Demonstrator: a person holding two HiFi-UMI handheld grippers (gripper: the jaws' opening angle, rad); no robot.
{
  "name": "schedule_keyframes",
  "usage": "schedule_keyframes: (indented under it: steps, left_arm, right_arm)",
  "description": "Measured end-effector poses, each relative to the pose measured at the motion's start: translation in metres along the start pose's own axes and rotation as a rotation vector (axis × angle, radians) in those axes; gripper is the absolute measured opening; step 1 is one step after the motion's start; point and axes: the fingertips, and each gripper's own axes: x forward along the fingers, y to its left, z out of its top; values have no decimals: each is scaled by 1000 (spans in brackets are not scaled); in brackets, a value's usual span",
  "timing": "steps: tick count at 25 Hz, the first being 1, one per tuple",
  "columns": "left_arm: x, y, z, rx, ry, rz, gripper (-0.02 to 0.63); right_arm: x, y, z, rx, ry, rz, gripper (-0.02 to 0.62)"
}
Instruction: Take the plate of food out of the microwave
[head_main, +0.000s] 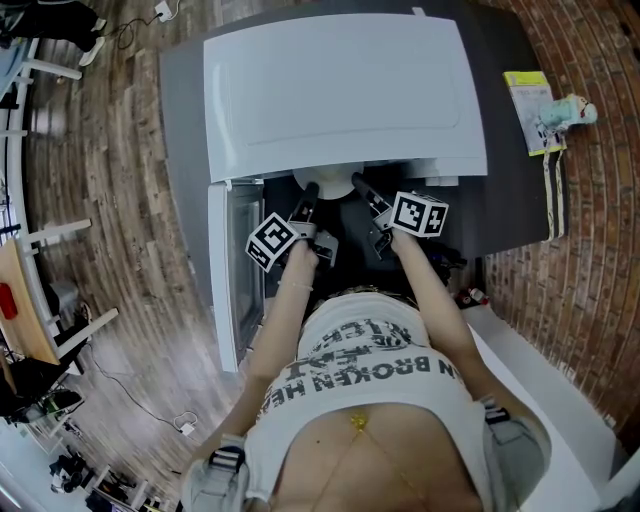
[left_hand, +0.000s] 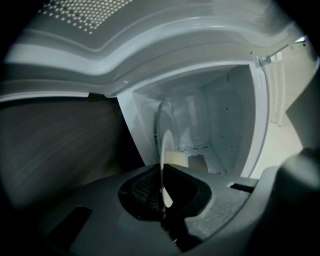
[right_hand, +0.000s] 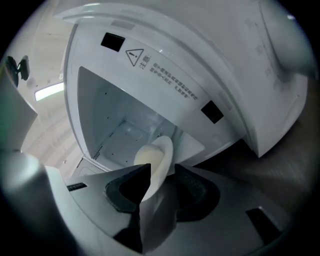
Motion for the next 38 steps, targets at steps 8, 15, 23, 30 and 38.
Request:
schedule_keyframes:
  steps: [8,15,23,30,38]
  left_arm:
    - [-2,3,-8,-32,6,0,17]
    - [-4,0,-8,-7,6,-1,17]
    - [-9,-4,-14,13,3,-15,17]
    - [-15,-16,-14,27,2,-41,17]
    - [-27,-27,-19,39,-13,-52,17]
  right_arm:
    - [13,-6,-2,126,-3,51,123]
    - [17,-5,-5,132,11,46,58]
    - [9,-2,-6,124,5,45,55]
    - [2,9,-2,116,3,41,54]
    - [-10,20,-3,91,12,34,54]
